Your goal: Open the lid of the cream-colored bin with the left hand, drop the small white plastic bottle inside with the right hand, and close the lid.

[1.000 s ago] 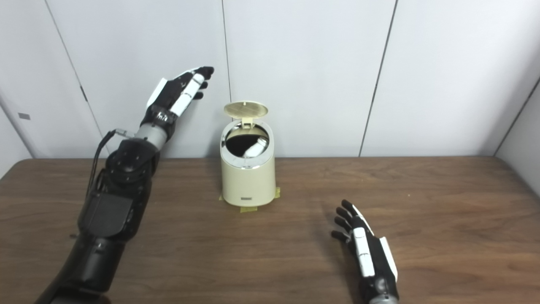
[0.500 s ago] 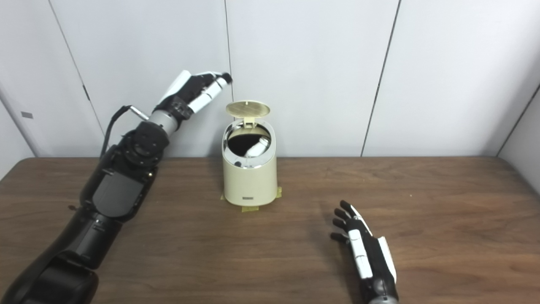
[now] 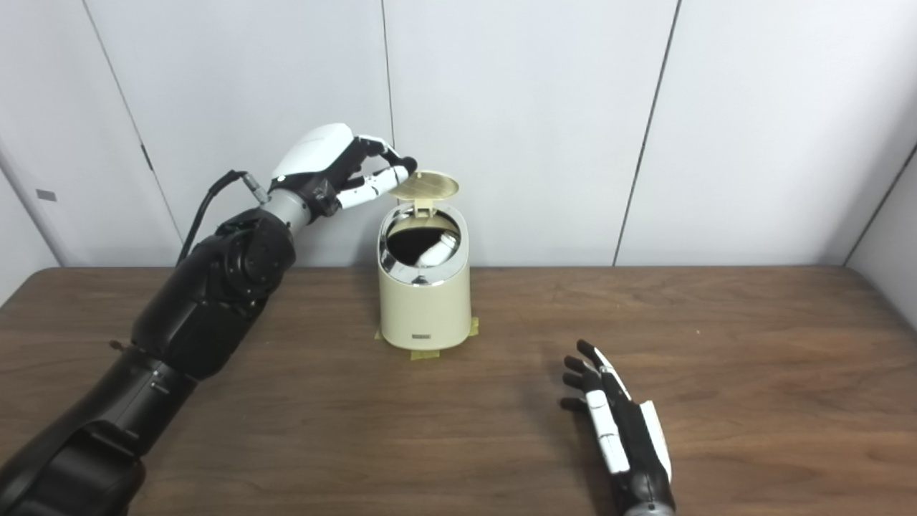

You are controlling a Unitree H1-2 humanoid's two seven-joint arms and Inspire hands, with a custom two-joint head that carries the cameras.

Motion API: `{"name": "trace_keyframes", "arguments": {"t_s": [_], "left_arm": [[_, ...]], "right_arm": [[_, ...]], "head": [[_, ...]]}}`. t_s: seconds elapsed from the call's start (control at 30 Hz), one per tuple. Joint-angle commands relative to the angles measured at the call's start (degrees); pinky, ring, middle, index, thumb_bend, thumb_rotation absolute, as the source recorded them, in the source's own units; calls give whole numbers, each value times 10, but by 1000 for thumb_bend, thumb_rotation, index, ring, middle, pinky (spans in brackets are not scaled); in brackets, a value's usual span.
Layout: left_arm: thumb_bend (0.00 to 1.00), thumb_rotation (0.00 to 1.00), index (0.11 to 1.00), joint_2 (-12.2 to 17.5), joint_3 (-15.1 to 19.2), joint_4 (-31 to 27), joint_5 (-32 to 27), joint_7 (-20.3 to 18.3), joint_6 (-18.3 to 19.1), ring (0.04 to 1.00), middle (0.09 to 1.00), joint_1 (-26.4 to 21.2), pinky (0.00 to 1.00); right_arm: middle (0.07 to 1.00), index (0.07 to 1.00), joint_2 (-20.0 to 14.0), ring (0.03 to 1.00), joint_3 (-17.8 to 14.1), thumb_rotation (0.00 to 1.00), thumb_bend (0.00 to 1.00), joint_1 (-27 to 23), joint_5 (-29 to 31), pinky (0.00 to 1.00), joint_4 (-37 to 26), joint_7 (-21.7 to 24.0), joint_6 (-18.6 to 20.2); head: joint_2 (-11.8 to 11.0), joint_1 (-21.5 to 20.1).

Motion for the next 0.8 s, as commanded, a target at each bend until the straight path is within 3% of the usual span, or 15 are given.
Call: {"name": "trace_keyframes", "arguments": {"t_s": [0.0, 0.3, 0.63, 0.77], "left_arm": [[524, 1000, 677, 7, 4, -8, 17, 2, -12, 860, 836, -39, 771], [569, 1000, 646, 27, -18, -34, 78, -6, -43, 851, 814, -28, 743], [591, 1000, 654, 29, -14, -70, 93, -40, -50, 875, 809, -6, 743], [573, 1000, 658, 40, -28, -81, 124, -42, -67, 852, 790, 8, 756]], "right_arm": [[849, 900, 3, 826, 1, 1000, 437, -6, 2, 697, -13, -1, -8], [844, 900, 4, 818, 1, 1000, 427, -8, -3, 681, -13, -6, -2], [844, 906, 2, 817, 2, 1000, 440, -7, -6, 685, -12, -7, -2], [838, 900, 1, 804, 3, 908, 447, -7, -20, 674, -13, -11, 7]], "head": [[1, 0], [4, -1], [12, -5], [15, -7]]}}
